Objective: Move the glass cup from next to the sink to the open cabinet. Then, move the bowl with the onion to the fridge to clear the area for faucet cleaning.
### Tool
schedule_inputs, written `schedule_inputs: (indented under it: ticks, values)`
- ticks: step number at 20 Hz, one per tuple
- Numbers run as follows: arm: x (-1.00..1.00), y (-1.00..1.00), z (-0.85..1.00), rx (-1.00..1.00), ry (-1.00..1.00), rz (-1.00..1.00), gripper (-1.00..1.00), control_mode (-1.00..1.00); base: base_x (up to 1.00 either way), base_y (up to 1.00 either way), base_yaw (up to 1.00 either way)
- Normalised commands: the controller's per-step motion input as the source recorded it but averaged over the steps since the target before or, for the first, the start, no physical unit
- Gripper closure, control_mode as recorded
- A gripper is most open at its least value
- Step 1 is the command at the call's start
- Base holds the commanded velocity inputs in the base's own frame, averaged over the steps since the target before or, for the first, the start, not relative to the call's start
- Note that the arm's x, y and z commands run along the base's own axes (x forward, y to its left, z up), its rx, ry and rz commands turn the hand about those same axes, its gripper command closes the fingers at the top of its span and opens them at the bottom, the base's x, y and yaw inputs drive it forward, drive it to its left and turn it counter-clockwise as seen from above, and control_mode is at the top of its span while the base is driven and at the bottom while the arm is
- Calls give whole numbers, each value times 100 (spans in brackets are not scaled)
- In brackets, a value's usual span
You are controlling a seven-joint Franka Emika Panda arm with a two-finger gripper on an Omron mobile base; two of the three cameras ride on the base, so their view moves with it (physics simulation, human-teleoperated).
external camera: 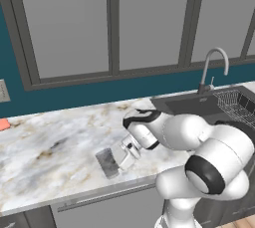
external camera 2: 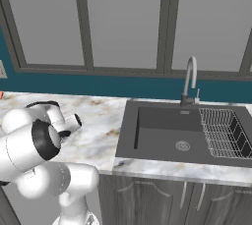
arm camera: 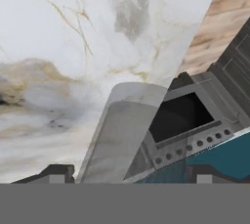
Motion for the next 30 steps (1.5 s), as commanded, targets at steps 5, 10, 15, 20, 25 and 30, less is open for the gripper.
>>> schedule_inputs:
  ticks: [5,10,15,20,25,30]
  values:
    - [-60,-6,71,3,-34,0,100,-100,0,0,0]
    - [-92,-26,100,11,-48,0,100,-100,0,0,0]
    - [-25,-10,100,13,-22,-4,100,-100,0,0,0]
    - [-17,0,40,2,-6,-1,100,100,-45,2,2]
    - [0,0,0,0,0,0,100,100,-75,37,50]
    - [0,0,0,0,0,0,100,100,-1,15,91]
